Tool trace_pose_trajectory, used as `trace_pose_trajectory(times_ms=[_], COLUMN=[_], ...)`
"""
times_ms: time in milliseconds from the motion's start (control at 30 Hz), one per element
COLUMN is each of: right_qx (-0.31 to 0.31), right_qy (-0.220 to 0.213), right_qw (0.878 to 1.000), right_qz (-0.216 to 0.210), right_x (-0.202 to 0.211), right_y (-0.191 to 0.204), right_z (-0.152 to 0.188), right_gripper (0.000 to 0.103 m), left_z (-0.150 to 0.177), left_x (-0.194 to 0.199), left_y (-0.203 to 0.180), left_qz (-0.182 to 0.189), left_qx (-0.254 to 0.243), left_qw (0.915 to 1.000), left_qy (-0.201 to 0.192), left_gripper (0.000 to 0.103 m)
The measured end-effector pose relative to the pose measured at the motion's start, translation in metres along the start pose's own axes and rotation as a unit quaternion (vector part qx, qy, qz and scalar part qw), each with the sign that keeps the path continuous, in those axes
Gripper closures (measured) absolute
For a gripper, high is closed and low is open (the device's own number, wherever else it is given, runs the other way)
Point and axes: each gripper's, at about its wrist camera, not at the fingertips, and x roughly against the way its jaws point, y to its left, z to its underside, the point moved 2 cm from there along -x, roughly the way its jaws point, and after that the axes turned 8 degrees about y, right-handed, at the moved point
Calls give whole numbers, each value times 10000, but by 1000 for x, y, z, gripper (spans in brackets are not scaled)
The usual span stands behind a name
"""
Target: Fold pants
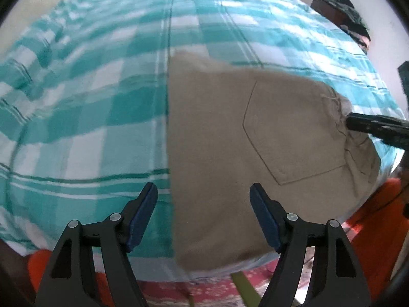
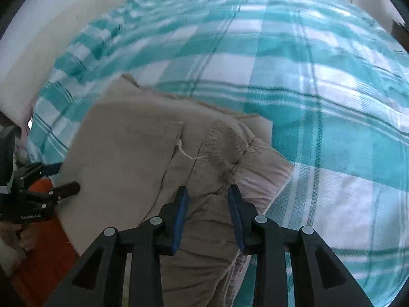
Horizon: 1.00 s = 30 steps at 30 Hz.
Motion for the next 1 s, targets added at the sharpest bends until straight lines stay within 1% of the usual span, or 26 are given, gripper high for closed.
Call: trace_pose_trajectory(times_ms=[67, 100, 167, 200, 233, 267, 300, 367, 400, 433, 500, 700, 800, 867, 900, 933, 967, 1000], right_qx=[-61, 29, 169, 183, 165, 140, 112, 67, 18, -22, -65, 12, -128, -337, -475, -633, -823, -1085], right_qy=[-184, -335, -554, -638, -641, -540, -338, -335, -460, -493, -459, -398, -419, -447, -491, -536, -591, -661], right_qw=[9998, 9994, 9983, 9977, 9977, 9984, 9994, 9994, 9989, 9987, 9989, 9992, 9987, 9971, 9948, 9918, 9885, 9842], right_qz=[-107, -109, -86, -110, -118, -86, 25, 114, 111, 92, -24, -50, -248, -512, -761, -974, -1124, -1234], right_x=[23, 38, 56, 60, 57, 47, 30, 17, 19, 22, 24, 23, 26, 33, 37, 41, 44, 47], right_y=[6, 13, 25, 28, 31, 32, 31, 30, 30, 30, 30, 30, 27, 21, 15, 8, -1, -15], right_z=[8, 16, 33, 44, 54, 63, 72, 82, 83, 82, 77, 77, 76, 75, 74, 73, 72, 71], right_gripper=[70, 70, 69, 63, 58, 54, 54, 54, 53, 52, 48, 45, 42, 40, 35, 32, 29, 26], left_z=[4, 5, 7, 8, 9, 10, 12, 11, 11, 10, 9, 9, 8, 6, 4, 1, -1, -4], left_x=[9, 10, 4, -2, -11, -18, -20, -18, -16, -14, -13, -15, -15, -13, -11, -11, -12, -15], left_y=[3, 4, 6, 3, -1, -4, -5, -7, -7, -8, -7, -8, -8, -2, 5, 15, 25, 40], left_qz=[-64, -60, -62, -126, -253, -315, -320, -394, -410, -433, -450, -449, -425, -309, -188, 24, 252, 557], left_qx=[26, 70, 118, 78, 7, -36, -48, -60, -87, -108, -89, -98, -109, -67, 32, 208, 393, 674], left_qw=[9999, 9999, 9999, 9999, 9996, 9994, 9993, 9992, 9991, 9990, 9989, 9989, 9990, 9994, 9998, 9997, 9988, 9960], left_qy=[-104, -120, -82, -18, 95, 169, 179, 106, 89, 66, 54, 77, 103, 120, 113, 113, 126, 195], left_gripper=[23, 23, 23, 23, 23, 23, 23, 23, 23, 23, 23, 23, 23, 23, 21, 17, 14, 13])
